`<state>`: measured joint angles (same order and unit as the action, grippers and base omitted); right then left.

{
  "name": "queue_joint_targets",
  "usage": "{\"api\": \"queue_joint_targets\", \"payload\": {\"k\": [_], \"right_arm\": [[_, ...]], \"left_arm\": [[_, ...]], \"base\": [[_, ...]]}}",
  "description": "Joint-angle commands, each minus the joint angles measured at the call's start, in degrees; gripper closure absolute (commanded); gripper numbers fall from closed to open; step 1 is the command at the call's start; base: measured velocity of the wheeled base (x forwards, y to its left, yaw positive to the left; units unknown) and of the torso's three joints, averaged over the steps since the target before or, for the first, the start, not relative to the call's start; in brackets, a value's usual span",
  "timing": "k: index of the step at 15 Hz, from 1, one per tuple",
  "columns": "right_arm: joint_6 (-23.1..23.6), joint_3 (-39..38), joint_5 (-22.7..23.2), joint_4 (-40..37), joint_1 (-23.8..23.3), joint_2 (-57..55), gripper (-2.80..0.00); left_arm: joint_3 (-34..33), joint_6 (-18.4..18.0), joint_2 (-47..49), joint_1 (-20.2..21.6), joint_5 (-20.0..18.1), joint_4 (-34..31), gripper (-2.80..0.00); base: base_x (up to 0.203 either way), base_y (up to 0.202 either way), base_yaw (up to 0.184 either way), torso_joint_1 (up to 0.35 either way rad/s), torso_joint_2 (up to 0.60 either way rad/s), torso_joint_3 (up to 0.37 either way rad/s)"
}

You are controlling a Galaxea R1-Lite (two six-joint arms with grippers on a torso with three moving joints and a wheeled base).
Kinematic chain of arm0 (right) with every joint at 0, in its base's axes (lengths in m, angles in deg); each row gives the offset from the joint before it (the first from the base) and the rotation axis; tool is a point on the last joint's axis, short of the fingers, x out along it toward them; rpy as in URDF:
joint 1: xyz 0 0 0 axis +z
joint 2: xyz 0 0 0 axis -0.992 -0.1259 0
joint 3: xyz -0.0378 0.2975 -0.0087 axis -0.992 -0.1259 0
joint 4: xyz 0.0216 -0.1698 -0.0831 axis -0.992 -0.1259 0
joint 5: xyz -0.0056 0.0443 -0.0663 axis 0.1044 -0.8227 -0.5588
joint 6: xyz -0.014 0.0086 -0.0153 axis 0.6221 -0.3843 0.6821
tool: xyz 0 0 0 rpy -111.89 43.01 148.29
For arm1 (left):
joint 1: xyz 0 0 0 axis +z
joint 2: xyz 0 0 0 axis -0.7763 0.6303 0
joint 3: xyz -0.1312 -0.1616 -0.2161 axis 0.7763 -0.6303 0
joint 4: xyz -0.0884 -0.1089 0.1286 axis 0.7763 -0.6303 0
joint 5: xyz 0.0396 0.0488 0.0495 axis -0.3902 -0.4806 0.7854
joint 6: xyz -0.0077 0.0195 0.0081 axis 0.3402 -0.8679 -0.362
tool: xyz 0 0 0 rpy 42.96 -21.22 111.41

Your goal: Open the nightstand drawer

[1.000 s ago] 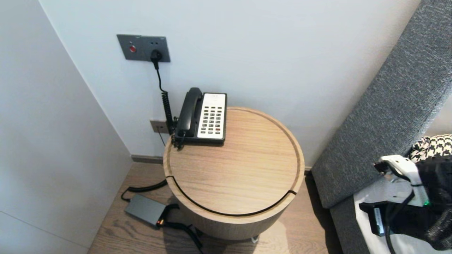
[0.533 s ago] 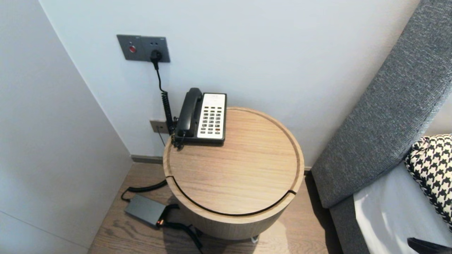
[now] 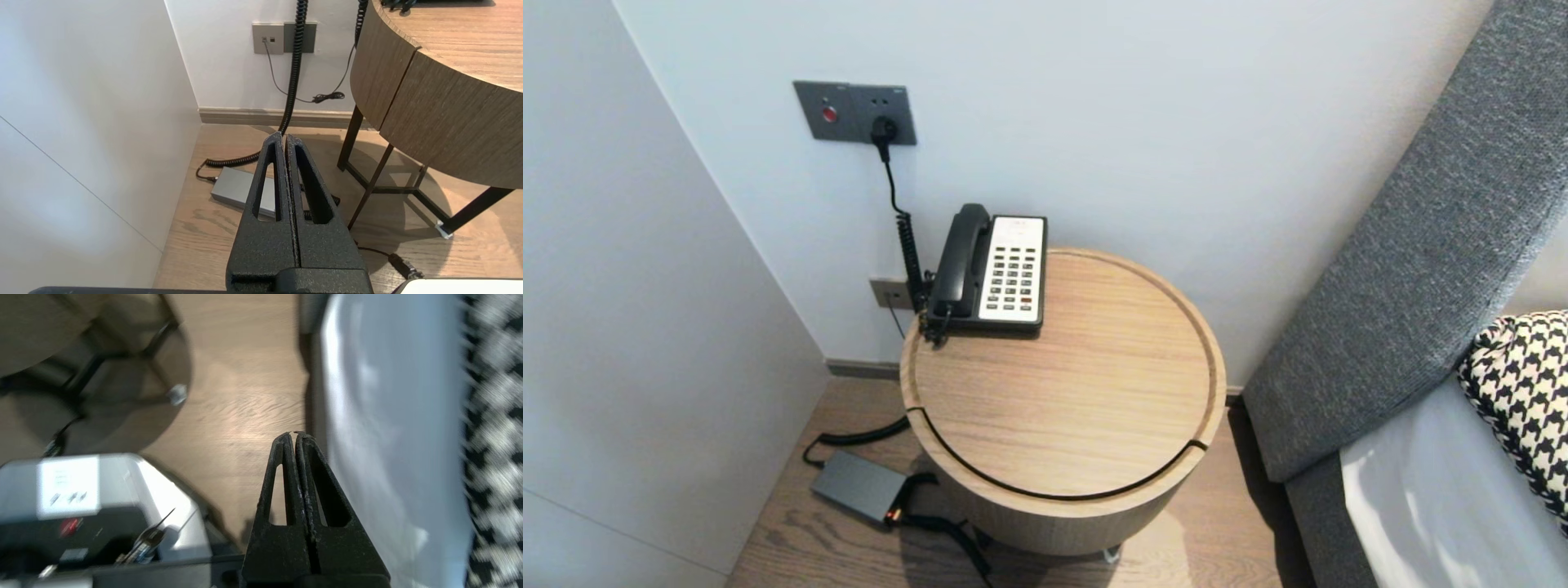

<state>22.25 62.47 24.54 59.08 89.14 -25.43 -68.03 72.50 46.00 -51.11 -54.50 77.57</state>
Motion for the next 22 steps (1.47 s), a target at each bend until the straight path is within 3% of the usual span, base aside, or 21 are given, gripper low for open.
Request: {"api": "queue_joint_targets", "payload": {"k": [1, 3, 8, 12, 18, 22], "right_arm": [[1.1, -2.5, 0.2, 0.0, -5.7, 6.8, 0.0], [2.7, -4.2, 1.2, 0.1, -8.2, 9.4, 0.0], [2.8, -4.4, 7.8, 0.0, -6.7, 15.5, 0.0], [4.0, -4.6, 8.4, 0.0, -6.5, 23.0, 0.0], [4.6, -5.1, 8.6, 0.8, -6.6, 23.5, 0.0], [8.0, -5.0, 13.1, 0.8, -6.6, 23.5, 0.0]], "left_arm": [[-0.7, 0.0, 0.0, 0.0, 0.0, 0.0, 0.0], [-0.7, -0.1, 0.0, 0.0, -0.1, 0.1, 0.0], [-0.7, 0.0, 0.0, 0.0, 0.0, 0.0, 0.0], [-0.7, 0.0, 0.0, 0.0, -0.1, 0.0, 0.0], [-0.7, 0.0, 0.0, 0.0, 0.0, 0.1, 0.0], [-0.7, 0.0, 0.0, 0.0, 0.0, 0.0, 0.0]], "base": [[0.0, 0.0, 0.0, 0.0, 0.0, 0.0], [0.0, 0.0, 0.0, 0.0, 0.0, 0.0], [0.0, 0.0, 0.0, 0.0, 0.0, 0.0], [0.0, 0.0, 0.0, 0.0, 0.0, 0.0], [0.0, 0.0, 0.0, 0.0, 0.0, 0.0], [0.0, 0.0, 0.0, 0.0, 0.0, 0.0]]}}
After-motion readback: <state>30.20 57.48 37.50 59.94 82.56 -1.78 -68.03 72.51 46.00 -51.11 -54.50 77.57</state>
